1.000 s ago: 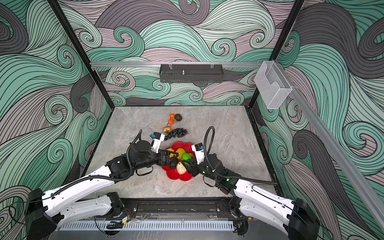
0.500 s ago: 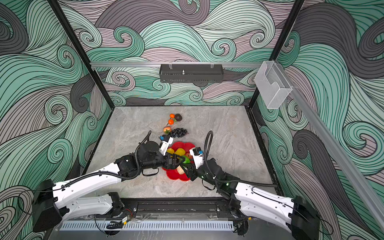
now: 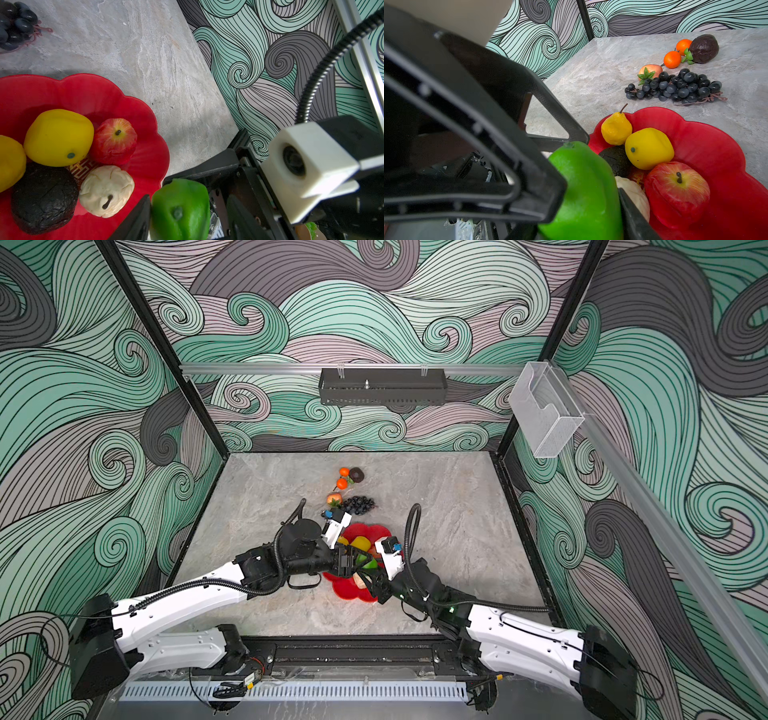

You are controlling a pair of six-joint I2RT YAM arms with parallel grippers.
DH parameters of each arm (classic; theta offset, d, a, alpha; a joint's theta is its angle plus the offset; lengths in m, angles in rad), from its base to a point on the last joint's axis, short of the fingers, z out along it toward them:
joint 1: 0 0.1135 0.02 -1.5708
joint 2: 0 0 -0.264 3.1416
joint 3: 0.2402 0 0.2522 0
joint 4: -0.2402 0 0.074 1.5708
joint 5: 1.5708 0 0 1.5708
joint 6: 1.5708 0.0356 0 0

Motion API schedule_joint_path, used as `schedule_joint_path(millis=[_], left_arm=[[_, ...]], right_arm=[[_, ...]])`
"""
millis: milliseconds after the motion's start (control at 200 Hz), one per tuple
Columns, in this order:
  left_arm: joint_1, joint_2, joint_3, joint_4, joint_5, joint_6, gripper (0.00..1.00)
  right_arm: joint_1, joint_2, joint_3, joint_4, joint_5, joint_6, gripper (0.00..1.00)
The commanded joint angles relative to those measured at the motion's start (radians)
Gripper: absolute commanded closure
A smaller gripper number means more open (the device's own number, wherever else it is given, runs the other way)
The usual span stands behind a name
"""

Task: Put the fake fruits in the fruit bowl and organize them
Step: 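Grasp the green fruit with the left gripper while the right gripper holds it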

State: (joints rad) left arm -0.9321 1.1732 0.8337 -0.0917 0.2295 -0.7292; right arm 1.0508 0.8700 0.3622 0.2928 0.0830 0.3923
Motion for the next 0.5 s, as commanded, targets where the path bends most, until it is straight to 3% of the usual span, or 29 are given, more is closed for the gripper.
schedule_joint_path(millis=[0,295,495], left_arm=[[-0.011,0.011,0.039,0.015,0.03,0.001,0.41],[-0.011,0.033,0.034,0.005,0.027,0.008,0.38],[-0.011,0.042,0.036,0.01,0.039,0.014,0.48]], right_arm=[[0.008,0.002,0.015,0.04,0.027,-0.017,0.5],[0.015,-0.011,0.021,0.029,0.042,-0.024,0.5],[0.014,-0.005,0.023,0.028,0.044,-0.024,0.5]])
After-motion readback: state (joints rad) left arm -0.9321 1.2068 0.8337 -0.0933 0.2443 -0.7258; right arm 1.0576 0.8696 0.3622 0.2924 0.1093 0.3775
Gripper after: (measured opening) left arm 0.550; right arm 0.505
